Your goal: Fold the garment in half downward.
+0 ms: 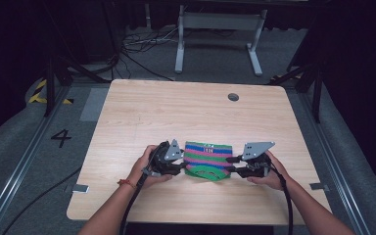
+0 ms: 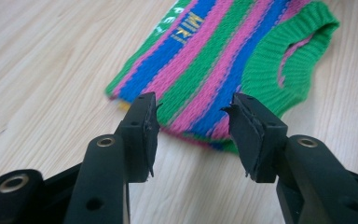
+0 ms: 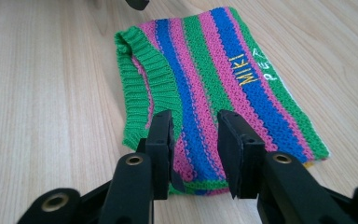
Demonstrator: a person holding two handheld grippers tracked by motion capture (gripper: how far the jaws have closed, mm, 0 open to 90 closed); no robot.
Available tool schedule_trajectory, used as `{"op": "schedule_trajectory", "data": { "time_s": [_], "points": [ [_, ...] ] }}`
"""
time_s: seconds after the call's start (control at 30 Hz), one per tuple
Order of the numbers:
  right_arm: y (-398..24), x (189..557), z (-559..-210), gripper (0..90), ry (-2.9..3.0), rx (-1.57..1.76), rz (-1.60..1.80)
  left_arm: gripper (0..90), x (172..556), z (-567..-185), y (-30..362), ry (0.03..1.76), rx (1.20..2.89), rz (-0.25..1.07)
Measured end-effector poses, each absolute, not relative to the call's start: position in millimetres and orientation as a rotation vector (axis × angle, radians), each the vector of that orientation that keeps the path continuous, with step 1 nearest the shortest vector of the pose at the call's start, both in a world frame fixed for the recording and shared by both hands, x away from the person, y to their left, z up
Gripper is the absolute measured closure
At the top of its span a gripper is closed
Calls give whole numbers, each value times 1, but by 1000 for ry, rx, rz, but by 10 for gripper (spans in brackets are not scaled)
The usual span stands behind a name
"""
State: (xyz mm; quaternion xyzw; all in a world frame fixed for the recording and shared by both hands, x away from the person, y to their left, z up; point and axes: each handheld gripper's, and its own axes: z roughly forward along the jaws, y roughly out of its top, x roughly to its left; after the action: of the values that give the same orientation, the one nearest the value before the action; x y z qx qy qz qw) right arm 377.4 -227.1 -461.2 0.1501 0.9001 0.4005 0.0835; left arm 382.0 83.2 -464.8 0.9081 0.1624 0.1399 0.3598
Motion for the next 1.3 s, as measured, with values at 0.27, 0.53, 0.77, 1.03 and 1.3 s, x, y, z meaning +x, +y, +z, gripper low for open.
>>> {"op": "schedule_trajectory", "data": {
  "time_s": [0.27,0.53,0.77,1.03,1.3],
  "points": [
    [-216,376,-480,596,2735,473,1118,543,379,-484,64,372,2402,304],
    [-224,379,-493,578,2732,533,1157,535,380,-494,69,424,2329,264],
    [-225,383,-491,545,2711,542,1134,429,385,-490,64,449,2353,319],
    [-236,378,-472,415,2640,586,1100,290,377,-471,79,515,2341,385],
    [-258,366,-456,280,2590,622,1042,228,359,-455,109,535,2380,429]
  ]
}}
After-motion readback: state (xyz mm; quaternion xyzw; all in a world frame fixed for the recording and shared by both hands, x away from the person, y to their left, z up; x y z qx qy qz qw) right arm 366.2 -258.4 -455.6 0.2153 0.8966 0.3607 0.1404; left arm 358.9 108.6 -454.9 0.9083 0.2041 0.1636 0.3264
